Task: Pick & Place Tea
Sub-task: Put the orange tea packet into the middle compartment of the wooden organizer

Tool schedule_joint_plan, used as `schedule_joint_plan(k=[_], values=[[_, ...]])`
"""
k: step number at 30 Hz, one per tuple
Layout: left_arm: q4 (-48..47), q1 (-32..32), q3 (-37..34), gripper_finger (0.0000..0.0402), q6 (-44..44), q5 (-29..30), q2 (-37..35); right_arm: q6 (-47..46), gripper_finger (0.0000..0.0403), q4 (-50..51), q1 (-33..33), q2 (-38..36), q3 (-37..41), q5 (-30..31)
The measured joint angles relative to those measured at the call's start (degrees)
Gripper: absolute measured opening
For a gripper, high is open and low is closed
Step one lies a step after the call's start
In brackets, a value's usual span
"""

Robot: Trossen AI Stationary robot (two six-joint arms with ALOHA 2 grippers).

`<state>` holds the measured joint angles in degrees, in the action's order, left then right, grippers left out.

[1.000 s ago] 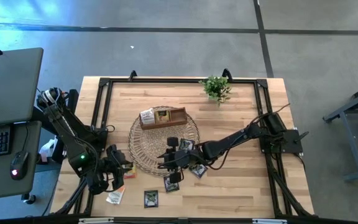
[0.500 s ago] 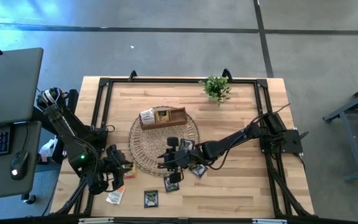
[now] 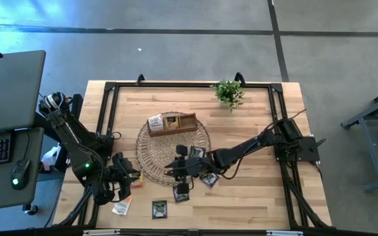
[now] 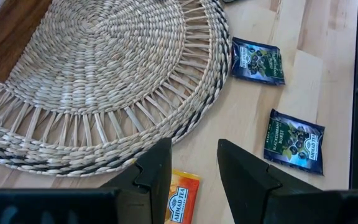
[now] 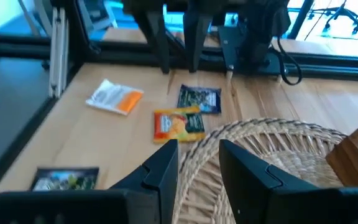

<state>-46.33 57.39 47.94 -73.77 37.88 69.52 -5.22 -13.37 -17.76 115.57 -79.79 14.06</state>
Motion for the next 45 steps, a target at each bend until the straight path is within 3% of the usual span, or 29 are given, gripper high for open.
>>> schedule_joint_plan(k=[15, 24, 28, 34, 40, 45], values=[[0.4, 0.0, 0.0, 0.0129, 0.0, 1.8, 0.0, -2.1, 0.0114, -6.3, -2.5, 1.5, 0.0, 2.4], [-1.0, 0.0, 0.0, 0.0129, -3.3, -1.7, 0.0, -2.3, 0.0111, -18.9, -2.5, 10.1, -0.5, -3.1], [-7.8, -0.5, 0.0, 0.0129, -9.1, -3.1, 0.3, -2.2, 0.0091, -15.9, -2.5, 14.4, -6.1, -2.5], [-17.5, -4.9, -0.3, 0.0129, -14.2, -12.4, 0.5, -1.3, 0.0056, -2.1, -2.4, 22.0, -21.7, -1.8], [-5.8, -9.6, -6.9, 0.0129, -12.2, -18.5, 0.5, -1.9, 0.0009, 5.1, -1.4, 29.6, -34.1, -1.2], [2.6, -11.1, -13.3, 0.0129, -11.5, -20.5, 0.5, -3.9, 0.0007, 5.4, -1.0, 33.6, -38.5, -3.5]])
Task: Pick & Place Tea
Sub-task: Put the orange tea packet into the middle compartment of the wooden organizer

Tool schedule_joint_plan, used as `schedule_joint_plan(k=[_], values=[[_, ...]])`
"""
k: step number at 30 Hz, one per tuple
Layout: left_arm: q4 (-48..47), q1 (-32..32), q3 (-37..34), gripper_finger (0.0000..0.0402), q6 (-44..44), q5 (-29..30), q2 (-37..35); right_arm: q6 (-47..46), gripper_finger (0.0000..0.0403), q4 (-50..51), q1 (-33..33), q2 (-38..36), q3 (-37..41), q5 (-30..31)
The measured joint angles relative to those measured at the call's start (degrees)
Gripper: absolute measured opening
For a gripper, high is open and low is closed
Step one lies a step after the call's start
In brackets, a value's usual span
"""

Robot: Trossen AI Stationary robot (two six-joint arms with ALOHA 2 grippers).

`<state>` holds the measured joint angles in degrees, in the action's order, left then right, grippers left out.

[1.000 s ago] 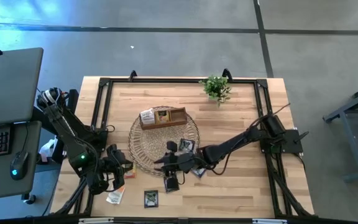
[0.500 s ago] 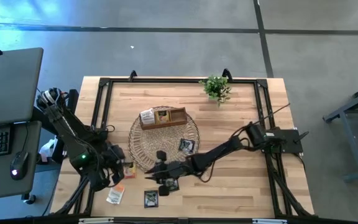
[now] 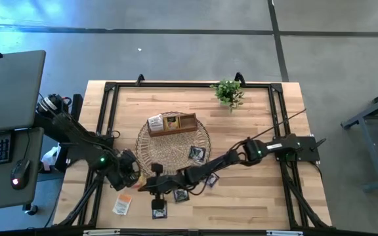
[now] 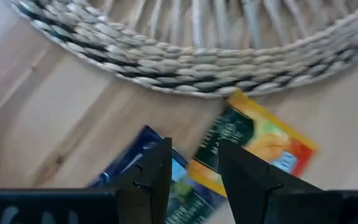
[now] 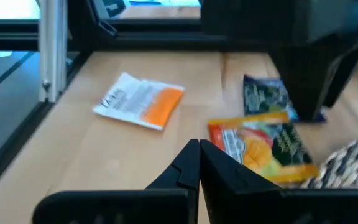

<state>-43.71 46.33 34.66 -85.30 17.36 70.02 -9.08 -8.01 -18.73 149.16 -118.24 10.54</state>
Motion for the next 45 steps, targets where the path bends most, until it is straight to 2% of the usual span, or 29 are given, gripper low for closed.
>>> schedule_joint_plan(k=[5, 9, 14, 19, 26, 35, 40, 45], values=[[1.0, 0.2, -2.4, 0.0129, 0.0, -0.2, 0.0, -3.0, 0.0003, 0.6, 0.7, 1.1, -0.1, -0.1], [5.8, 0.2, -4.3, 0.0129, 0.0, -0.7, 0.0, -5.6, 0.0003, 0.3, 0.9, 1.1, 0.2, -0.2], [13.3, 0.2, -7.2, 0.0129, 0.0, -0.8, 0.0, -6.2, 0.0002, 0.5, 0.7, 1.1, 0.3, 1.8], [14.3, 0.2, -7.9, 0.0129, -0.5, -1.7, -0.1, -6.3, 0.0001, 1.8, 0.7, 1.1, 0.3, 3.7], [18.4, 0.2, -8.0, 0.0129, -0.8, -3.2, 0.0, -6.5, 0.0001, 2.5, 1.1, 1.1, 0.3, -3.3], [30.6, 0.2, -8.0, 0.0129, -1.9, -7.1, 0.0, -6.5, 0.0001, 3.0, 1.3, 1.1, 0.3, -3.8], [30.7, 0.2, -8.0, 0.0129, 0.6, -8.9, 0.0, -8.7, 0.0, 5.1, 1.6, 1.1, 0.3, -4.5], [29.3, 0.2, -8.0, 0.0129, 3.5, -7.2, 0.0, -8.9, 0.0, 5.6, 1.4, 1.1, 0.3, -7.0]])
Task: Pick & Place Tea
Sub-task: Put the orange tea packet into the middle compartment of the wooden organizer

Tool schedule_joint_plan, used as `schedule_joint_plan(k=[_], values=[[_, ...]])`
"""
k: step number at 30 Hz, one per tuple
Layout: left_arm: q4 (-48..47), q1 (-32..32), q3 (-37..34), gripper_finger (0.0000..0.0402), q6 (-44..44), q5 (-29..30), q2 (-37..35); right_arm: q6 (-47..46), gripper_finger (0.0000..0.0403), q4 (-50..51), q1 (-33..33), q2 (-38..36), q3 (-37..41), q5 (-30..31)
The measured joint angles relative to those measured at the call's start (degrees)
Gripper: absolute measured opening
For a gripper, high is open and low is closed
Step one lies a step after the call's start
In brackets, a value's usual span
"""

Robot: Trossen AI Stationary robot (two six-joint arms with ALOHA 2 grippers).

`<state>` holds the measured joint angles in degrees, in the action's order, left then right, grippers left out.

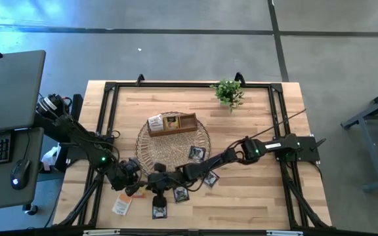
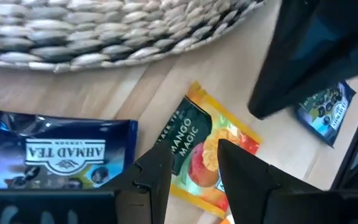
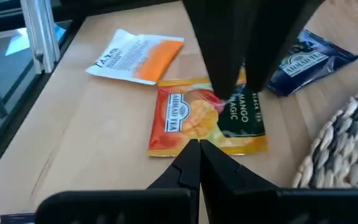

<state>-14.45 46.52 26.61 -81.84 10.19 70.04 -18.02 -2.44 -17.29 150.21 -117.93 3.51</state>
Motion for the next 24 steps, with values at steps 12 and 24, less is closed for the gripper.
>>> schedule_joint_plan(k=[12, 24], values=[[3.7, 0.0, 0.0, 0.0129, 1.0, -4.7, 0.0, -2.1, 0.0027, 0.1, 1.0, 0.0, 0.0, 3.0], [10.6, 5.0, 1.0, 0.0054, 0.6, -4.7, 9.4, -6.3, 0.0104, 1.1, 2.7, 0.0, 0.0, 0.5]])
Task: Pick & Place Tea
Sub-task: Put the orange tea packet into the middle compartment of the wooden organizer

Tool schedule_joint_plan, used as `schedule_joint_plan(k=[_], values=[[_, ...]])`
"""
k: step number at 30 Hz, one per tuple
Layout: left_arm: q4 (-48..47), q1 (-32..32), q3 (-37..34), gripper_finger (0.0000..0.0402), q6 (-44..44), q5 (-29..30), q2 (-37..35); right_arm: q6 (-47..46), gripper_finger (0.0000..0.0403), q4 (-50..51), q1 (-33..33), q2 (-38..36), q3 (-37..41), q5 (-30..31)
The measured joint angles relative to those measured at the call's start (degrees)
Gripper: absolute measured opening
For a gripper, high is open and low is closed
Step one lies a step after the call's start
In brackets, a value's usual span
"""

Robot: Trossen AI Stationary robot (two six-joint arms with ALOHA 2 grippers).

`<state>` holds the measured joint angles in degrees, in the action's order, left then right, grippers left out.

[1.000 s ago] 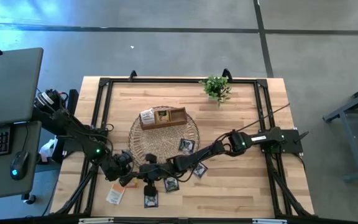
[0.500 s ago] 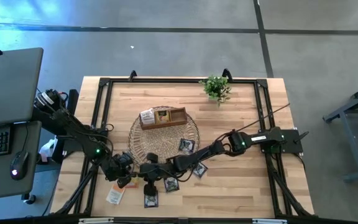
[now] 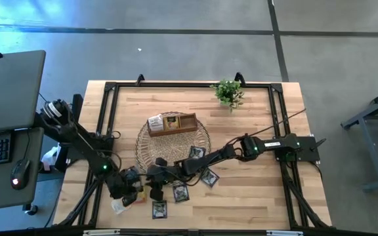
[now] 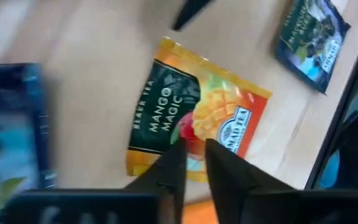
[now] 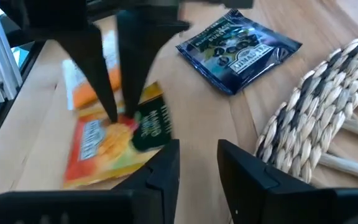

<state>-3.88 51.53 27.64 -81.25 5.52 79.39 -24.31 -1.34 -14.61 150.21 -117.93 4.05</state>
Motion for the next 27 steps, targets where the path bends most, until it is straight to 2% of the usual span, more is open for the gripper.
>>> schedule_joint_plan(k=[4, 8, 14, 18, 27], values=[[0.5, 1.7, 1.2, 0.0007, -1.7, 3.2, 3.3, -2.8, 0.0107, 0.1, 0.0, 0.0, 0.0, -2.1], [1.0, 1.8, 1.3, 0.0012, -2.2, 5.5, 5.0, -4.2, 0.01, 0.1, -0.1, 0.0, 0.0, -6.1], [0.8, 1.8, 1.2, 0.0003, -2.6, 9.3, 5.8, -4.7, 0.009, 3.1, -1.3, -0.1, 0.0, -1.6], [0.5, 1.8, 1.2, 0.0003, -2.6, 10.4, 5.8, -8.8, 0.009, 4.0, -1.2, -0.3, -0.1, -1.6], [0.9, 1.8, 1.0, 0.0003, -2.6, 12.3, 5.9, -7.7, 0.0089, 3.6, -1.3, -0.3, -0.1, -1.1]])
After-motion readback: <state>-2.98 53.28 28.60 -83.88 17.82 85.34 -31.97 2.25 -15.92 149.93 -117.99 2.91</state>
